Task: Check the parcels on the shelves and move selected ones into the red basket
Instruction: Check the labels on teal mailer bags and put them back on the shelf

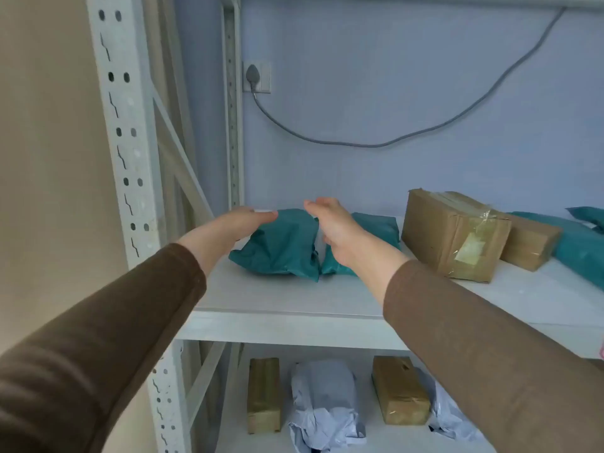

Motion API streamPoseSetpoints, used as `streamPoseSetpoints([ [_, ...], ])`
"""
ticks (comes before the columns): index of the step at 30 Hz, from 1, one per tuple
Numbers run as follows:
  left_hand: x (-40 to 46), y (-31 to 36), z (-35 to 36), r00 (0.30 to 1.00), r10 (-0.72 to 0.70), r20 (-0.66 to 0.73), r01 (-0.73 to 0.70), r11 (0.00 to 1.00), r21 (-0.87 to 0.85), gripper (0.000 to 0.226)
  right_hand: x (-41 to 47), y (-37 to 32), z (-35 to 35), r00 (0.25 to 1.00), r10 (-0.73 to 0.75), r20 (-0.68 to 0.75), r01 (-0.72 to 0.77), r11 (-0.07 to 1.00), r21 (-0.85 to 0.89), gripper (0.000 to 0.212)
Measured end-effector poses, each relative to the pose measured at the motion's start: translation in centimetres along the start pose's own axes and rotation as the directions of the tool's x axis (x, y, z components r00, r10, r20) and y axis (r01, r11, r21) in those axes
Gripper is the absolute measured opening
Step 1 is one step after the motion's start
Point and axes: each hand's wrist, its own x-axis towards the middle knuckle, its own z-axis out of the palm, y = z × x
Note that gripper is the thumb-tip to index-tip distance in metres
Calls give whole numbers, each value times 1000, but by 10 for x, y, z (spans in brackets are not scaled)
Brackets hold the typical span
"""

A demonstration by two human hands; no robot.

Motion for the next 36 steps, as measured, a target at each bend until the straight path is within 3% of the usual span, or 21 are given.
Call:
streamPoseSetpoints([
  [5, 17, -11, 6, 990, -123, 67, 125, 992, -27, 61, 27, 12, 20, 973, 227, 38, -228, 973, 22, 64],
  [8, 13, -15, 7, 976, -186, 116, 202, 968, -146, 59, 48, 28, 25, 963, 269, 20, -269, 963, 27, 71],
  [12, -16, -15, 6, 965, -171, 197, 230, 915, -332, 47, 43, 40, 20, 986, 169, 14, -169, 983, 76, 78],
  [15, -47, -18, 3, 969, -120, 216, 204, 881, -427, 45, -8, 29, 14, 994, 113, 8, -113, 981, 157, 91],
  [19, -103, -29, -2, 969, -39, 243, 158, 855, -494, 47, -89, 16, -3, 998, 44, 33, -52, 956, 290, 72],
  [23, -178, -39, 6, 969, 41, 246, 110, 814, -570, 41, -181, 15, -24, 997, 22, 76, -48, 934, 354, 72],
  [28, -277, -54, 28, 956, 102, 276, 103, 761, -640, 50, -282, 31, -50, 995, -64, 78, 41, 965, 258, 64],
  [33, -362, -71, 48, 909, 215, 357, 99, 721, -686, 42, -366, 60, -76, 977, -188, 97, 179, 979, 94, 66],
  [36, -393, -87, 55, 884, 265, 386, 68, 743, -666, 58, -404, 74, -90, 964, -231, 132, 232, 973, 4, 68],
])
